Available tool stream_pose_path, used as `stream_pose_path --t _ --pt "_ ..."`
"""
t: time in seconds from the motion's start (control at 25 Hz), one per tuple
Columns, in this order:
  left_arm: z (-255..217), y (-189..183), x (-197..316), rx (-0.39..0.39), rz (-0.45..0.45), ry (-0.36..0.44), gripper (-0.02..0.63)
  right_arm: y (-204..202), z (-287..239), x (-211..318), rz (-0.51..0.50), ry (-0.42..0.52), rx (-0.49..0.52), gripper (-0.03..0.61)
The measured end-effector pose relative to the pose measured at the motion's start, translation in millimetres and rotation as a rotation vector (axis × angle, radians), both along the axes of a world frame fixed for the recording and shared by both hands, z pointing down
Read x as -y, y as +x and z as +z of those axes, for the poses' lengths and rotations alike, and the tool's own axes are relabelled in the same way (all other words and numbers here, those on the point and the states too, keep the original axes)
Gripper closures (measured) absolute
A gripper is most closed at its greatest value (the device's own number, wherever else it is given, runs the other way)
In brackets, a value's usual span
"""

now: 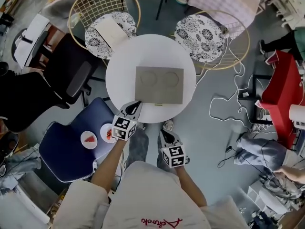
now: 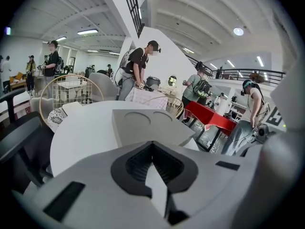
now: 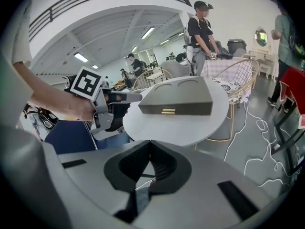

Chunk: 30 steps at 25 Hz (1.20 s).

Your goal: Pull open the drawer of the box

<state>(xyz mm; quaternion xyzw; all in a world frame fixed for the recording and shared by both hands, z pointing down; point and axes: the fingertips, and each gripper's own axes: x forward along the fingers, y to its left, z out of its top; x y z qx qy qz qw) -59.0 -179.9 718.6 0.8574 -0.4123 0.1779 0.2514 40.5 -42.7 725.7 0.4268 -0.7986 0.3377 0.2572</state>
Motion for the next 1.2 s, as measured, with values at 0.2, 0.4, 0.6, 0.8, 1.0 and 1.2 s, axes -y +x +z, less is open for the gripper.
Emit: stream_pose_path --t 0.2,0.4,0.6,0.8,1.0,1.2 --pt "5.6 -4.5 34.5 0.035 0.004 0.018 0.602 3.4 1.5 1.0 0.007 -0.010 -0.001 0.563" --pt "12.6 -5.4 48.2 0.068 0.022 0.025 0.602 4.0 2.2 4.6 0.012 -0.012 0.000 0.563" --pt "16.8 -4.7 46.5 0.060 0.000 0.045 0.603 5.4 4.5 8.4 0.011 -0.013 0.001 0.563" --pt "16.8 -4.7 47.4 0.049 -0.007 0.072 0.602 0.7 6.1 15.8 0.038 -0.033 0.055 0.563" --pt "16.5 -4.1 47.6 0.058 0.010 0.076 0.602 -0.6 5.6 32.8 0.263 -0.180 0.369 0.561" --pt "16.5 -3.8 46.8 0.058 0.011 0.074 0.603 -9.3 -2.1 55.8 0.577 -0.443 1.044 0.555"
